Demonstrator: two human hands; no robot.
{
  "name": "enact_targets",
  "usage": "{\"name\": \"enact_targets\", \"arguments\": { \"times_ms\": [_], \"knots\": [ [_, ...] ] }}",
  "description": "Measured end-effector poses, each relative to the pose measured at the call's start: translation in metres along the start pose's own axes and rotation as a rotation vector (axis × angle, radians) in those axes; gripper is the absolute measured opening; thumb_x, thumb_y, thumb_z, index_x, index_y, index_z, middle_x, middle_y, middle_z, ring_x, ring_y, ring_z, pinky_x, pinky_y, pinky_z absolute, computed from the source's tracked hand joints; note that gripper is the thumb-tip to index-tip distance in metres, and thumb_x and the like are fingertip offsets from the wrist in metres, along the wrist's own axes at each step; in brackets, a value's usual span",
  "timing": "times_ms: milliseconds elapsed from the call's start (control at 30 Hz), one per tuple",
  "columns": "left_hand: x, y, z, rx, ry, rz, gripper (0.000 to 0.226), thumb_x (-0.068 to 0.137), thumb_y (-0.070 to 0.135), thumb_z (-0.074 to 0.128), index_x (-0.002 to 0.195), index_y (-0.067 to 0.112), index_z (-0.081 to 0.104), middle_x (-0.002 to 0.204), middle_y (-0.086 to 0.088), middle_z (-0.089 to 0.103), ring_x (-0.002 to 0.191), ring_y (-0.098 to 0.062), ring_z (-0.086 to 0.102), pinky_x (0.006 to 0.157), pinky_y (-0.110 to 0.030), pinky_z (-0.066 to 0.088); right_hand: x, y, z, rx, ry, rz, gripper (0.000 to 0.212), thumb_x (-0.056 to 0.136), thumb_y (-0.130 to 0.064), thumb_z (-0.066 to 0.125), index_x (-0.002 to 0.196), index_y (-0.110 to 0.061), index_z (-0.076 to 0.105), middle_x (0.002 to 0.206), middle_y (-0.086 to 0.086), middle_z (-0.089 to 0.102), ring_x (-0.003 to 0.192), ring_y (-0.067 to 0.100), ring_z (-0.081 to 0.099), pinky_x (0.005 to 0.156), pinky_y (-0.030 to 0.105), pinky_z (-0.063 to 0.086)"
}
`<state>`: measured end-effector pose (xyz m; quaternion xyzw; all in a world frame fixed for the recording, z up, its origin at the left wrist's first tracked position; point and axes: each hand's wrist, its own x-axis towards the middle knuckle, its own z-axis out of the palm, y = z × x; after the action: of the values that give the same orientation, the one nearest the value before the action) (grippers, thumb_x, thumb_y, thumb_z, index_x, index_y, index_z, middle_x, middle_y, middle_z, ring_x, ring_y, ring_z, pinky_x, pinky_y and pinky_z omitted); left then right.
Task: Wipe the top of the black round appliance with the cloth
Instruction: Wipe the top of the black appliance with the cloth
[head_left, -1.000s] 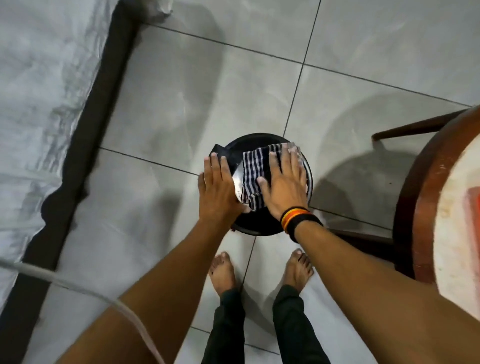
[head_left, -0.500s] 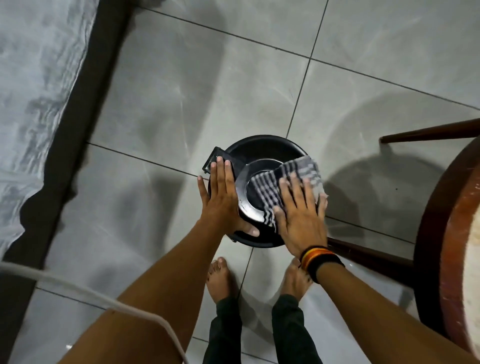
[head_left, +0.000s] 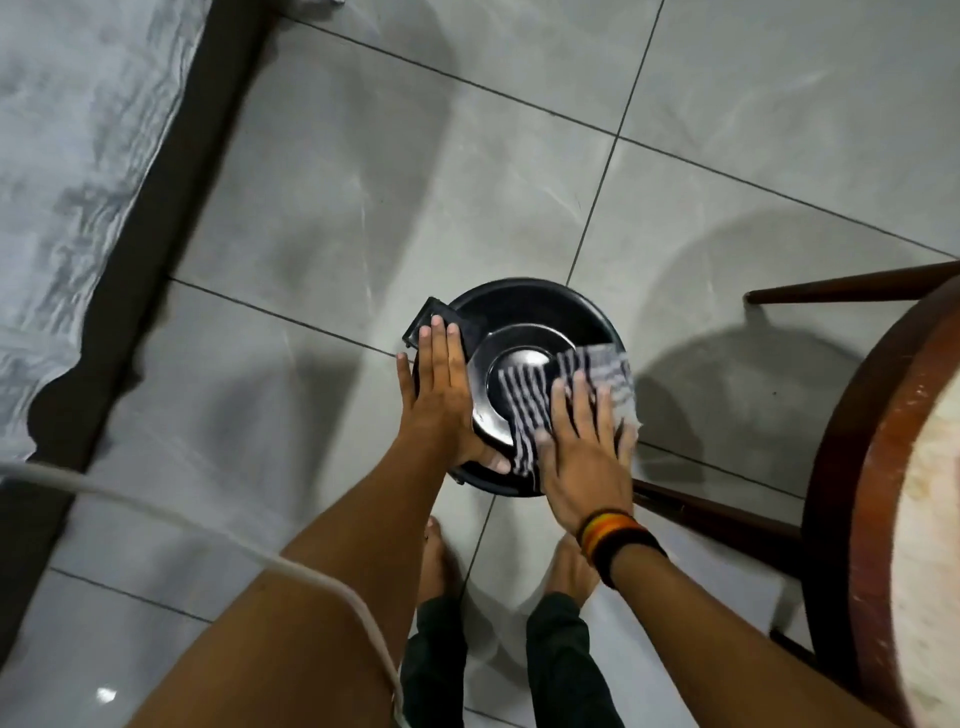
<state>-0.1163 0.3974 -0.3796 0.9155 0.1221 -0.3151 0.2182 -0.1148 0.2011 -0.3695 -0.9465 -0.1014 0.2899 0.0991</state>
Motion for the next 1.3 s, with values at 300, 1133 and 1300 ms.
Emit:
{"name": "enact_targets", "arguments": {
  "times_ms": [300, 1133, 1300],
  "knots": [
    [-0.001, 0.007, 0.003, 0.119, -0.076, -0.119, 0.177, 0.042, 0.083, 0.080, 0.155, 0.006, -0.032, 0.164, -0.019, -0.037, 0.149, -0.034, -0.041, 0.121, -0.060, -0.022, 0.109, -0.108, -0.039, -0.076, -0.155, -0.294, 0.053, 0.105, -0.042, 0.022, 0.157, -0.031, 0.023, 0.169, -0.006, 0.014, 0.156, 0.023, 0.000, 0.121, 0.059, -0.010],
    [-0.005, -0.013, -0.024, 0.185, 0.059, 0.031, 0.168, 0.049, 0.071, 0.089, 0.160, 0.006, -0.020, 0.169, -0.018, -0.026, 0.156, -0.034, -0.025, 0.122, -0.056, -0.016, 0.048, -0.024, 0.009, -0.087, 0.106, -0.120, 0.059, 0.105, -0.049, 0.020, 0.158, -0.036, -0.003, 0.168, -0.003, -0.015, 0.154, 0.027, -0.018, 0.119, 0.065, -0.011],
    [-0.007, -0.039, -0.040, 0.278, 0.023, 0.175, 0.164, 0.048, 0.059, 0.096, 0.163, 0.006, -0.009, 0.173, -0.017, -0.012, 0.160, -0.032, -0.010, 0.128, -0.052, -0.002, 0.077, 0.024, -0.022, -0.374, -0.013, -0.585, 0.060, 0.103, -0.050, 0.020, 0.158, -0.037, 0.001, 0.170, 0.000, -0.001, 0.155, 0.031, -0.005, 0.119, 0.068, 0.000]
  ]
}}
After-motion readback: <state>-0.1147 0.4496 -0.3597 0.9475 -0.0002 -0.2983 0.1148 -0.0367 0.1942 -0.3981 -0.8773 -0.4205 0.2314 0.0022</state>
